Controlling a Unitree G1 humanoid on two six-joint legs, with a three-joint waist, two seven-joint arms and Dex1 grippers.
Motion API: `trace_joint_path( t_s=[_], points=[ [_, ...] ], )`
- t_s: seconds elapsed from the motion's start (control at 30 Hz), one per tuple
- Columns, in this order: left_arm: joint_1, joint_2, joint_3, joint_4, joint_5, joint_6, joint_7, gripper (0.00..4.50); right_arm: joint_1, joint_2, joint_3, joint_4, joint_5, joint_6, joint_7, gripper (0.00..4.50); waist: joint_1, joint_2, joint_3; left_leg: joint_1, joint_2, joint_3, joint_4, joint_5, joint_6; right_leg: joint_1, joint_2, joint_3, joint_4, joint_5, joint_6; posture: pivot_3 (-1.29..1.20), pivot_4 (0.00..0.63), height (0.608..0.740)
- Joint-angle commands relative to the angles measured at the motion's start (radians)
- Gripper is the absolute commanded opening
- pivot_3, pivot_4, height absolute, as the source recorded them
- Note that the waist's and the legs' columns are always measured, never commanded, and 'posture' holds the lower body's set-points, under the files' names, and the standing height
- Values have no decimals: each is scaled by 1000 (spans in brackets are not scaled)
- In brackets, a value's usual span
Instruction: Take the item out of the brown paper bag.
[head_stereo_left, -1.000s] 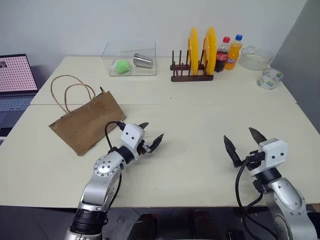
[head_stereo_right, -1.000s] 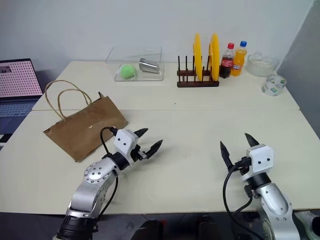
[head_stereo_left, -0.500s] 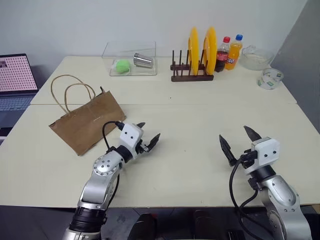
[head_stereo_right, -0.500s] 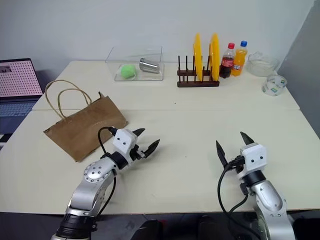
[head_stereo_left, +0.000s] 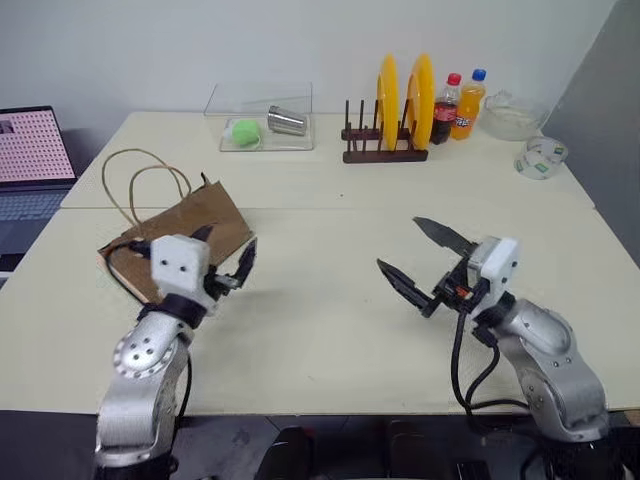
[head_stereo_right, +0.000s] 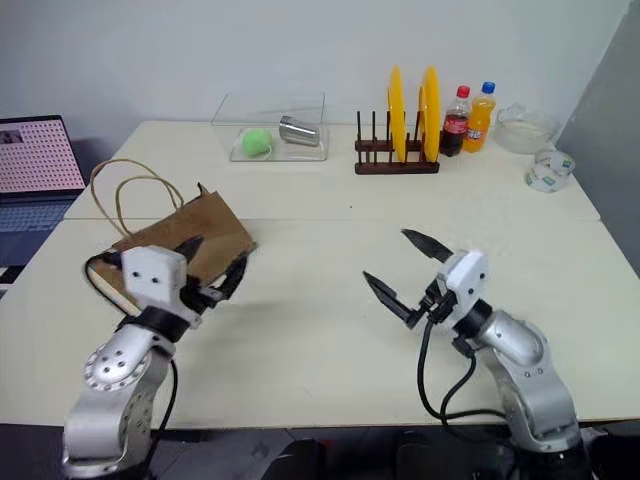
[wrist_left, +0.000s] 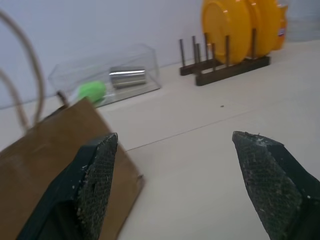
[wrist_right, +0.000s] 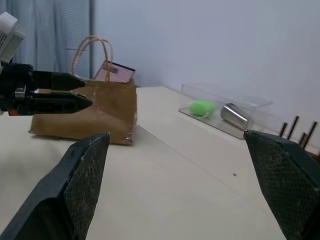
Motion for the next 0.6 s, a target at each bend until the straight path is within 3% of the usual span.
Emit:
trace_joint_path(
  t_s=[0.03, 0.27, 0.6],
  points=[
    [-4, 24, 109, -83, -59, 64, 30, 3859, -62, -7, 19, 40, 61, 13, 84, 4500, 1, 0, 0, 0, 0, 0, 0, 0, 0, 0, 0, 0, 0, 0, 0, 0, 150, 740],
    [-82, 71, 237, -98, -158, 182, 77, 3859, -148, -64, 75, 49, 175, 117, 266, 4500, 0, -1, 0, 0, 0, 0, 0, 0, 0, 0, 0, 0, 0, 0, 0, 0, 150, 740],
    [-104, 96, 346, -70, -226, 258, 142, 3859, -202, -38, 92, 124, 134, 82, 287, 4500, 0, -1, 0, 0, 0, 0, 0, 0, 0, 0, 0, 0, 0, 0, 0, 0, 150, 740]
  ],
)
